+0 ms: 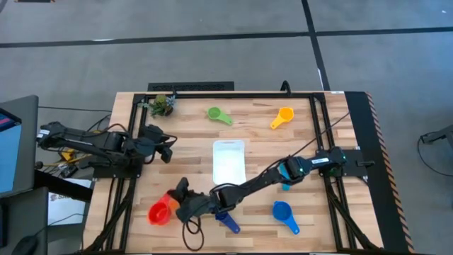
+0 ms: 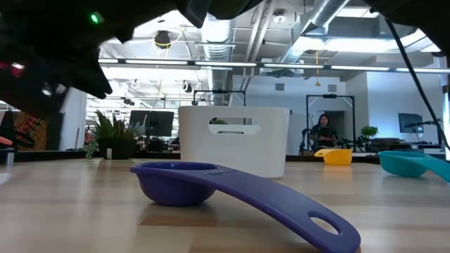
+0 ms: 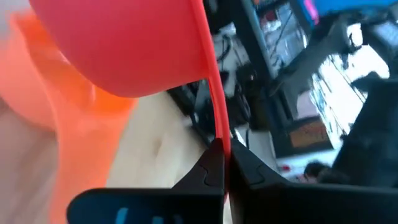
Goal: Nest measuring cups in basket
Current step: Stack the red measuring cup on top of the orange measuring cup
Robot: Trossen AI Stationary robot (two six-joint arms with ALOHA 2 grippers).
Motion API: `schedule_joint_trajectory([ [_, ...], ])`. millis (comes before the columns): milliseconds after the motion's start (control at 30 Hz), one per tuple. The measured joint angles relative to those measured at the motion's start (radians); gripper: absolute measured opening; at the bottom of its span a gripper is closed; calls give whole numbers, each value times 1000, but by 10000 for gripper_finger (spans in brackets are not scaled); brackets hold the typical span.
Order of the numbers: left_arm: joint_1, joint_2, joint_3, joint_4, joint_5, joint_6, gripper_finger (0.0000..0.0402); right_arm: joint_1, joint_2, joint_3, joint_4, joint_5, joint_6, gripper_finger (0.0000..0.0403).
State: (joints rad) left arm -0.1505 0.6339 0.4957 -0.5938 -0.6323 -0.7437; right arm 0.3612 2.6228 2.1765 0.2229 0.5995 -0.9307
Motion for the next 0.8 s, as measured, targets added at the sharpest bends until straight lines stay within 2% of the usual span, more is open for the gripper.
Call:
schedule_joint_trajectory([
  [167,-1,27,0,34,42,27,139,-8,0,0,29,-19,7,16],
  [267,-1,34,0,39,52,29,139,-25,0,0,33,-140,44,16],
  [333,-1,34,0,42,52,29,139,-35,0,0,31,-178,73,17],
  [667,-1,34,0,93,45,112,139,-70,0,0,-41,-149,85,21],
  [800,0,34,0,94,39,120,139,-78,0,0,-68,-99,43,26],
])
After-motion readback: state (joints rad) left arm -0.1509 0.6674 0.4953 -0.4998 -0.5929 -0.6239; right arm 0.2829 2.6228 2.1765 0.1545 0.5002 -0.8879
